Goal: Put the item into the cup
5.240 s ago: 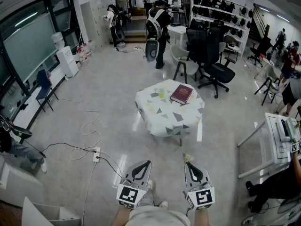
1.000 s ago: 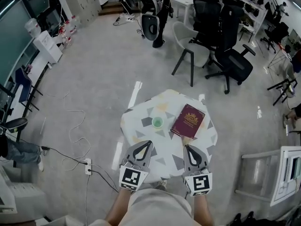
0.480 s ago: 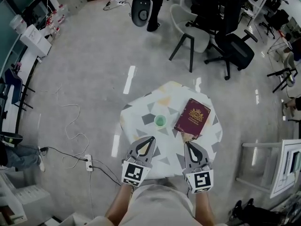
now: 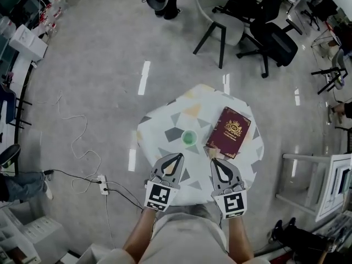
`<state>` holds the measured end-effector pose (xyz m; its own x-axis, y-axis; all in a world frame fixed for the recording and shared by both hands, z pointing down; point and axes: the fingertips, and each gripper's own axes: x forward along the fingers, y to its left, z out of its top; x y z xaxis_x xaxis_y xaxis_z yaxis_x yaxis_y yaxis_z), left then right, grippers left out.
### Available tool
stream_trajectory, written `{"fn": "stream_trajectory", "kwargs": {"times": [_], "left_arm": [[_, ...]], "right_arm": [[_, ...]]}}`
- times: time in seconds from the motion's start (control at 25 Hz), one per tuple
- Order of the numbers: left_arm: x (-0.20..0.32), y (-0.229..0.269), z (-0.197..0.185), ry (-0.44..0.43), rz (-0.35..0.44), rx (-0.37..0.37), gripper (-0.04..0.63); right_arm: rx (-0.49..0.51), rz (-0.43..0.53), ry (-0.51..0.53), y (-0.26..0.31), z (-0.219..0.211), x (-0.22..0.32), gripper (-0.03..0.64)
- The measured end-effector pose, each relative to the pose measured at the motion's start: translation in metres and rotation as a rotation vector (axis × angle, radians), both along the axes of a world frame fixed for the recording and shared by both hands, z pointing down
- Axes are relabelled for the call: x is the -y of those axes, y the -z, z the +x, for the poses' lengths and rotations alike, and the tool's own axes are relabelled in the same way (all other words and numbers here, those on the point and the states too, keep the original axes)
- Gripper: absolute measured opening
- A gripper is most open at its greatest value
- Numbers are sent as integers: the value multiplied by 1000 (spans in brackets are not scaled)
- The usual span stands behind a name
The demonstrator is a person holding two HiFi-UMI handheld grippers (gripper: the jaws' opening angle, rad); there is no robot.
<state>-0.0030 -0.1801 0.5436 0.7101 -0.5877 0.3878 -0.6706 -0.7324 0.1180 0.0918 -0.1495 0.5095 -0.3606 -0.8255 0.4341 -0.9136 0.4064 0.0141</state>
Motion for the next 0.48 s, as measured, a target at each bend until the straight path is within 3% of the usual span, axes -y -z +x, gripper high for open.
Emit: {"fn": "stream_trajectory", "kwargs": {"times": [0.48], "left_arm": [[29,-44,3,-32,-75,0,11]], "right_arm": [[-44,-88,33,-47,-14,35,5]]}}
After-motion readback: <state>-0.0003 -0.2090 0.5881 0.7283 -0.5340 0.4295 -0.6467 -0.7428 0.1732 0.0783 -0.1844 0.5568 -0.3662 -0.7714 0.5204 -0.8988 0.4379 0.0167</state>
